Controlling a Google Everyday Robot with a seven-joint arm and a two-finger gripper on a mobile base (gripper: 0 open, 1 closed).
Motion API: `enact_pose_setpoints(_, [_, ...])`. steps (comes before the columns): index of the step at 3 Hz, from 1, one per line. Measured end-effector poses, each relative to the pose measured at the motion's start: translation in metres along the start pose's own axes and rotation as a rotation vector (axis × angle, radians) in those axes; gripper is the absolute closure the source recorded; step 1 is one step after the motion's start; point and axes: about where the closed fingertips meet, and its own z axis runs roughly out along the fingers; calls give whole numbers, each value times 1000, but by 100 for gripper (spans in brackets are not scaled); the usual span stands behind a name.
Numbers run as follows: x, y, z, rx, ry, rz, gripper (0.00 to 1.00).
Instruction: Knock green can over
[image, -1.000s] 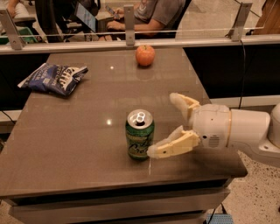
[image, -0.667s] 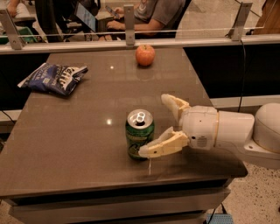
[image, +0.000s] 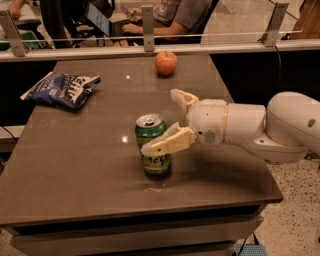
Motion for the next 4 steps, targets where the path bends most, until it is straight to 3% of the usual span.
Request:
enact_pose_setpoints(2, [-61,-28,30,17,21,-63,0])
enact_pose_setpoints(3, [-68,-29,21,20,40,-85,0])
enact_pose_setpoints(4, [-46,-30,-25,43,83,-103,0])
